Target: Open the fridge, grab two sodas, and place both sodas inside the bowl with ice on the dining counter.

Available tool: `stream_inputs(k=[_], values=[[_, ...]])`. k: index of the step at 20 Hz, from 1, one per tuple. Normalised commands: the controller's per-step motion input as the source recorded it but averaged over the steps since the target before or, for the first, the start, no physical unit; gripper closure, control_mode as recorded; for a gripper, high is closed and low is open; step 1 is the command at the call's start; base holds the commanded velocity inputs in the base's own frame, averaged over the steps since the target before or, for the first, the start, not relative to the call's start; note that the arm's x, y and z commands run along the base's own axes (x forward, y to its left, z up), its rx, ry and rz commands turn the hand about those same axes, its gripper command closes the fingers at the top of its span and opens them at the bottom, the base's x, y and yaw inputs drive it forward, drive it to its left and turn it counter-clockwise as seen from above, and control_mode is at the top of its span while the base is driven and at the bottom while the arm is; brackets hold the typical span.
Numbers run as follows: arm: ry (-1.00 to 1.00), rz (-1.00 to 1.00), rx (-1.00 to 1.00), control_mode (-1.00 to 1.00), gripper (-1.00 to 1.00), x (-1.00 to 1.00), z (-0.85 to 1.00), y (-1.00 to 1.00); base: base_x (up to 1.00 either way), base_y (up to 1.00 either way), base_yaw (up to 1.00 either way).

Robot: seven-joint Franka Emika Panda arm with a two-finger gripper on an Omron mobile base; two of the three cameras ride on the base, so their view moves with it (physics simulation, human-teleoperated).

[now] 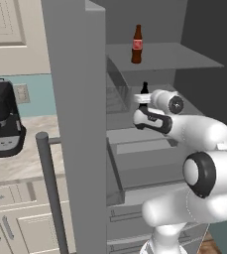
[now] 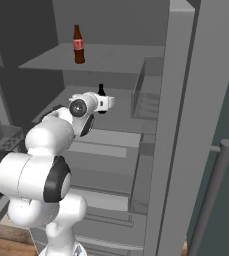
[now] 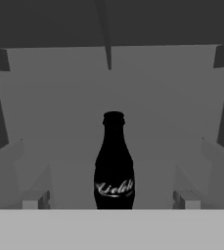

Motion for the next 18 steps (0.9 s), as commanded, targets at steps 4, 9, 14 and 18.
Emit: stream_inputs(k=[4,9,14,18], values=[[0.0,0.0,0.0,-1.0,-1.0,0.27,-0.12,0.0,0.0,0.0,0.0],[0.0,0.0,0.0,-1.0,-1.0,0.27,-0.11,0.0,0.0,0.0,0.0],[0.0,0.0,0.0,-1.0,-1.0,0.28,-0.1,0.0,0.0,0.0,0.0],[0.0,0.0,0.0,-1.0,-1.0,0.24,-0.08,-0.01,0.0,0.0,0.0]])
